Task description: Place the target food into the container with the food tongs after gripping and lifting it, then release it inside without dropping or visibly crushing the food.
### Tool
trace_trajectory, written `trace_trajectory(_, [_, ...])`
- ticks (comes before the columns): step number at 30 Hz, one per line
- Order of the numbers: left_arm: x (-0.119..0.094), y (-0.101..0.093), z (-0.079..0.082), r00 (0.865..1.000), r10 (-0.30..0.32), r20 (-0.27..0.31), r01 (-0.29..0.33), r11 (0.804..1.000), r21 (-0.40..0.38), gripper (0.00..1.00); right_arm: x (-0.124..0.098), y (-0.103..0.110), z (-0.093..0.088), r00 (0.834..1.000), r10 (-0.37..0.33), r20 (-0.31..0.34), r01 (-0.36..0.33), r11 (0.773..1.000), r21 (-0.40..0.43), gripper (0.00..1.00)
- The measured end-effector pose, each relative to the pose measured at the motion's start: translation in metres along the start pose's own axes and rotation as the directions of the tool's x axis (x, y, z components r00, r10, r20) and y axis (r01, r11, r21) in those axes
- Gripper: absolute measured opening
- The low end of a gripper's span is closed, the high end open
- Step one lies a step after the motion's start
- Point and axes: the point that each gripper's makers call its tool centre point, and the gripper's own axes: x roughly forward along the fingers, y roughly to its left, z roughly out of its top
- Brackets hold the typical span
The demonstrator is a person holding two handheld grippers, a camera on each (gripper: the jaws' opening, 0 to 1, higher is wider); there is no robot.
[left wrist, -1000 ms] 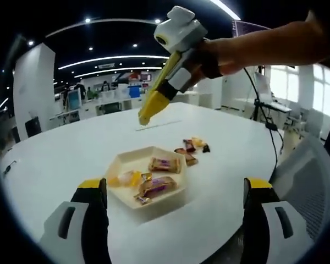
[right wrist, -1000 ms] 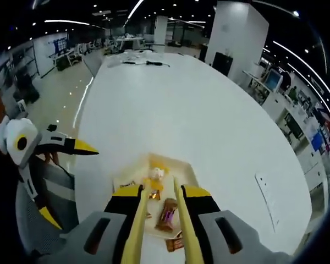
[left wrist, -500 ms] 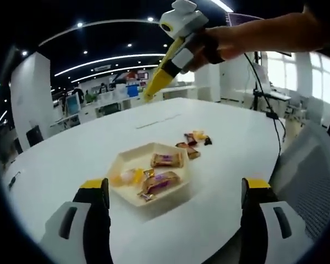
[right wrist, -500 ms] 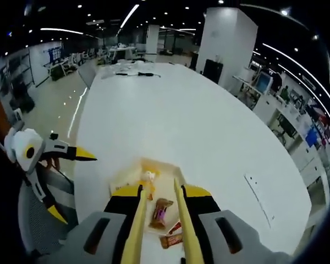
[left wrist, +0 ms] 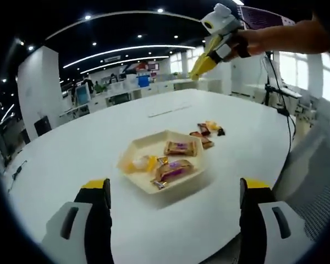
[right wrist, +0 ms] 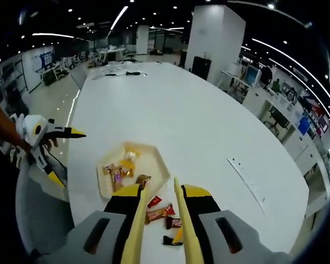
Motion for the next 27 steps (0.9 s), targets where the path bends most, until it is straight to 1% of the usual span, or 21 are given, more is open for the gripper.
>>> trace_trajectory(2, [-0.001, 0.001, -0.001, 1.0, 0.008, -0.012, -0.008, 1.0, -0.003, 0.89, -0.004, -0.003, -0.007, 1.0, -0.001, -0.001, 0.001, 1.0, 0.004, 0.27])
trace_trajectory(3, [-0.002, 0.004, -0.003, 0.999, 0.027, -0.025, -0.027, 1.0, 0.0, 0.87, -0.006, -0.004, -0.01, 1.0, 0.0, -0.003, 0.0, 1.0, 0.006, 0.27])
trace_trajectory(4, [-0.002, 0.005, -0.001, 0.999, 0.031, -0.02, -0.031, 0.999, -0.003, 0.85, -0.008, -0.006, -0.014, 1.0, -0.001, -0.005, 0.001, 1.0, 0.006, 0.27])
trace_trajectory(6, [-0.004, 0.011, 0.004, 0.998, 0.069, -0.007, -0.069, 0.997, 0.023, 0.84, -0.01, -0.008, -0.02, 1.0, -0.002, -0.008, 0.002, 1.0, -0.001, 0.27])
trace_trajectory(7, [-0.005, 0.013, 0.005, 0.996, 0.086, -0.004, -0.086, 0.996, 0.035, 0.81, -0.012, -0.01, -0.023, 1.0, -0.008, -0.007, 0.008, 1.0, -0.012, 0.27])
trace_trajectory(8, [-0.009, 0.018, 0.01, 0.992, 0.122, 0.012, -0.122, 0.991, 0.062, 0.78, -0.013, -0.013, -0.027, 1.0, -0.014, -0.01, 0.014, 1.0, -0.022, 0.27])
trace_trajectory(9, [-0.01, 0.019, 0.015, 0.991, 0.128, 0.04, -0.131, 0.988, 0.083, 0.75, -0.013, -0.015, -0.03, 1.0, -0.013, -0.01, 0.013, 1.0, -0.025, 0.27])
trace_trajectory(10, [-0.012, 0.021, 0.01, 0.989, 0.144, 0.02, -0.145, 0.986, 0.081, 0.78, -0.014, -0.018, -0.034, 1.0, -0.015, -0.009, 0.014, 1.0, -0.026, 0.27])
trace_trajectory(12, [-0.012, 0.023, 0.012, 0.989, 0.144, 0.03, -0.145, 0.987, 0.064, 0.87, -0.015, -0.024, -0.041, 1.0, -0.018, -0.011, 0.018, 0.999, -0.027, 0.27])
trace_trajectory(13, [-0.013, 0.024, 0.013, 0.988, 0.148, 0.032, -0.15, 0.987, 0.051, 0.88, -0.016, -0.027, -0.045, 1.0, -0.019, -0.012, 0.019, 1.0, -0.023, 0.27])
trace_trajectory(14, [-0.014, 0.03, 0.008, 0.984, 0.178, 0.007, -0.177, 0.98, 0.088, 0.88, -0.017, -0.031, -0.048, 1.0, -0.021, -0.012, 0.021, 1.0, -0.017, 0.27])
trace_trajectory(16, [-0.015, 0.029, 0.013, 0.984, 0.177, 0.031, -0.178, 0.983, 0.053, 0.87, -0.02, -0.035, -0.053, 1.0, -0.025, -0.012, 0.024, 1.0, -0.012, 0.27])
trace_trajectory(18, [-0.015, 0.029, 0.016, 0.983, 0.18, 0.039, -0.181, 0.983, 0.039, 0.91, -0.022, -0.037, -0.056, 1.0, -0.025, -0.01, 0.025, 1.0, -0.008, 0.27])
trace_trajectory(19, [-0.015, 0.027, 0.017, 0.985, 0.168, 0.039, -0.169, 0.985, 0.02, 0.93, -0.023, -0.038, -0.058, 1.0, -0.025, -0.009, 0.025, 1.0, -0.007, 0.27])
trace_trajectory(20, [-0.015, 0.024, 0.022, 0.986, 0.155, 0.054, -0.155, 0.988, -0.013, 0.95, -0.024, -0.04, -0.062, 1.0, -0.028, -0.011, 0.028, 1.0, -0.007, 0.27])
trace_trajectory(21, [-0.016, 0.021, 0.031, 0.984, 0.153, 0.092, -0.151, 0.988, -0.028, 0.97, -0.025, -0.043, -0.066, 1.0, -0.029, -0.013, 0.029, 1.0, -0.004, 0.27])
trace_trajectory(22, [-0.017, 0.021, 0.034, 0.983, 0.154, 0.101, -0.152, 0.988, -0.025, 0.99, -0.025, -0.045, -0.069, 0.999, -0.031, -0.011, 0.031, 1.0, 0.0, 0.27])
trace_trajectory(24, [-0.019, 0.018, 0.041, 0.981, 0.156, 0.112, -0.15, 0.987, -0.062, 0.99, -0.027, -0.051, -0.076, 0.999, -0.037, -0.01, 0.037, 0.999, 0.013, 0.27])
trace_trajectory(25, [-0.017, 0.014, 0.046, 0.98, 0.144, 0.136, -0.137, 0.989, -0.059, 0.99, -0.027, -0.054, -0.079, 0.999, -0.04, -0.007, 0.04, 0.999, 0.018, 0.27])
trace_trajectory(26, [-0.016, 0.011, 0.047, 0.98, 0.143, 0.14, -0.137, 0.989, -0.052, 0.99, -0.027, -0.055, -0.081, 0.999, -0.042, -0.007, 0.042, 0.999, 0.02, 0.27])
trace_trajectory(27, [-0.013, 0.009, 0.045, 0.982, 0.141, 0.128, -0.137, 0.99, -0.039, 0.99, -0.027, -0.056, -0.082, 0.999, -0.044, -0.008, 0.044, 0.999, 0.022, 0.27])
